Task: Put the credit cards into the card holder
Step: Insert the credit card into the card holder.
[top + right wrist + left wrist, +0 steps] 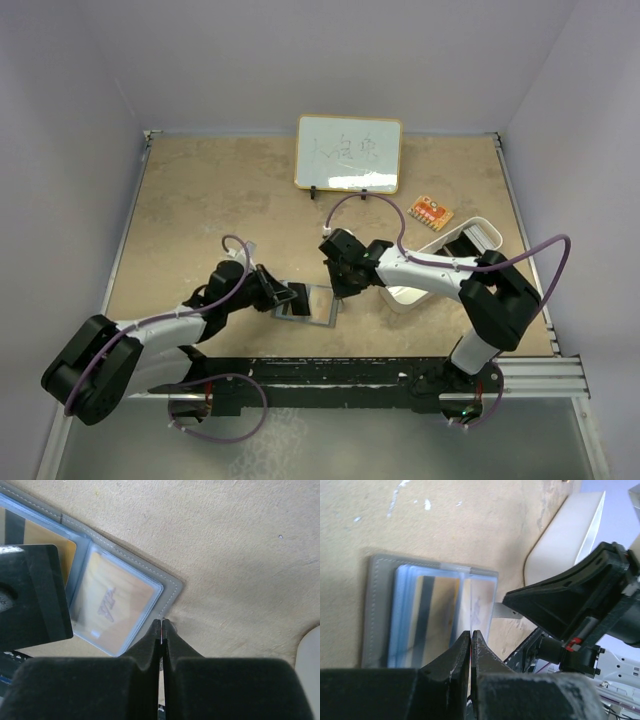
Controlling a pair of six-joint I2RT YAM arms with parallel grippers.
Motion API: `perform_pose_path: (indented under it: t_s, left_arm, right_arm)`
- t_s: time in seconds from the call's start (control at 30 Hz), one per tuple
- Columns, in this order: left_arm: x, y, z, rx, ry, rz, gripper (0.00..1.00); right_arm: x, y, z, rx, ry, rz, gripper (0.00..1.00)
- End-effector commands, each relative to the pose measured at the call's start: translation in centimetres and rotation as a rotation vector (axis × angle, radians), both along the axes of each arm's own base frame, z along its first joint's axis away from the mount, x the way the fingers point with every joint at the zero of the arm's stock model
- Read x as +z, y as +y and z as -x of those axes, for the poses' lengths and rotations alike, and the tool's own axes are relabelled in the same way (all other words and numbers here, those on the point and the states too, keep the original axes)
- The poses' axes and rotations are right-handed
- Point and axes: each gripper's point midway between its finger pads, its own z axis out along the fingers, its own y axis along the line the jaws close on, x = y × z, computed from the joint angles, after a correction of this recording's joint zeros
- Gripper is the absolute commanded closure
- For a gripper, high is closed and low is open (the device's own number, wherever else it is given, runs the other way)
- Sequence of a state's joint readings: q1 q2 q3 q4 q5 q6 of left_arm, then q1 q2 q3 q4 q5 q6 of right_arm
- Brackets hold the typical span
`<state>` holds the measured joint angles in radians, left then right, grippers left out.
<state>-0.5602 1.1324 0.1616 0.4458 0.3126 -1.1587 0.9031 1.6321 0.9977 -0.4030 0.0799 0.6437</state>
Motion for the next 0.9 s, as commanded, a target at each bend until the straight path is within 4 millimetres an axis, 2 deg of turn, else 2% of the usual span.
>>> perform_pose_path:
  t_s: [0.0,0.07,0.37,0.73,0.87]
  left_arm:
    - [2.9,-1.2,-1.1,-0.056,-0.092,0.028,1.0]
    - [2.8,-1.3,-1.1,-0.065,-0.089,0.026,1.0]
    - [1.5,-1.3,-1.0,-0.096,-0.057,-0.028,1.0]
    - [0.9,-1.5,-0.9,-0.12,-0.042,-0.042,1.0]
    - [0.8,-1.3,-0.8,-0.122,-0.037,-0.057,1.0]
  right_arm:
    - [-0.6,0.2,-0.6,0.023,-0.036,-0.003,1.0]
    - [-1.0,0.7,-1.3,0.056,-0.054,-0.015,1.0]
    - [-0.6,0.4,-3.5,0.057,-0.122,0.003,1.0]
    - [-1.1,-0.3,-4.7,0.088,-0.139,-0.006,1.0]
    - [0.2,-0.4,-4.6,0.082,-0.11,-0.009,1.0]
